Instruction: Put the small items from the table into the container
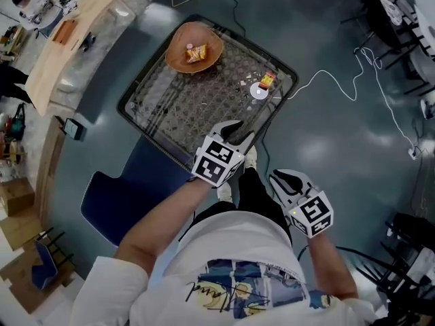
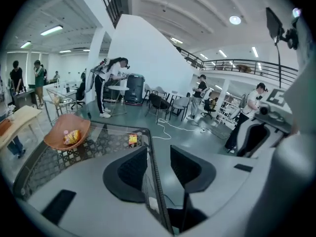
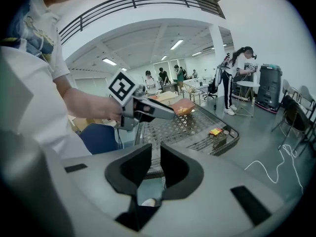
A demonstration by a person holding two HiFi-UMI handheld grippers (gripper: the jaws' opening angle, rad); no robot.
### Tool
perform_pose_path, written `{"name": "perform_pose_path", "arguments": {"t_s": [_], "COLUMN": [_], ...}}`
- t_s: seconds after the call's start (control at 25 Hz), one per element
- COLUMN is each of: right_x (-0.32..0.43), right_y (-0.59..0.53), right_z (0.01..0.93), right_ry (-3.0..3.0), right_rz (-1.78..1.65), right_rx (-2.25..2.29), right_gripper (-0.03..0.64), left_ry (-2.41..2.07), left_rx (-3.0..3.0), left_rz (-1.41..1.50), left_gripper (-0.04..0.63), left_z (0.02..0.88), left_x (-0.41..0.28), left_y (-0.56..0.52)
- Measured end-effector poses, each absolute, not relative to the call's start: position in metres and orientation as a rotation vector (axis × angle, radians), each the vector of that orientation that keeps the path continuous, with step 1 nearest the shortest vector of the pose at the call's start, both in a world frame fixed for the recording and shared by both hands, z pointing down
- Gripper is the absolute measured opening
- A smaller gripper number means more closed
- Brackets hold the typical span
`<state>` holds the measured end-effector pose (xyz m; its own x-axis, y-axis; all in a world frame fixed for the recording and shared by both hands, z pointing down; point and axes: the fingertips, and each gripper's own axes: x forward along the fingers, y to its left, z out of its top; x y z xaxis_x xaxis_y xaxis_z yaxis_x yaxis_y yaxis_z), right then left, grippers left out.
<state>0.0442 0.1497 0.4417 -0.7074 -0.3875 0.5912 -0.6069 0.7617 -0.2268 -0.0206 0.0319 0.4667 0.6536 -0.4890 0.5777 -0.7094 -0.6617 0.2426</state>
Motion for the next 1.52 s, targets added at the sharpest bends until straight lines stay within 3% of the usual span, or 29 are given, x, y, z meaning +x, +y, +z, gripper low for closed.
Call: {"name": "perform_pose_path", "arguments": {"t_s": [0.52,0.88,1.04,1.16,1.52], "right_x": [0.146,0.188,0.194,0.192,0.173], "right_y": [0.072,0.051,0.04,0.036,0.016], "right_z": [0.476,0.505,0.51,0.51,0.507], "right_ry": [-2.349,-2.283,-2.275,-2.278,-2.322], "right_rz": [0.754,0.874,0.893,0.9,0.856], "right_rx": [0.906,0.929,0.938,0.917,0.806], "right_gripper": [0.06,0.06,0.06,0.06,0.06], "left_ry": [-0.98,-0.977,-1.03,-1.026,-1.047], "left_rx": [2.193,2.05,2.053,2.06,2.129], "left_rz": [0.898,1.096,1.146,1.174,1.079], "left_gripper": [0.189,0.216,0.211,0.172,0.167], "left_z": [0.611,0.691,0.699,0.699,0.657], "left_x": [0.06,0.076,0.073,0.071,0.062], "left_y": [-0.148,-0.192,-0.194,-0.192,-0.184]}}
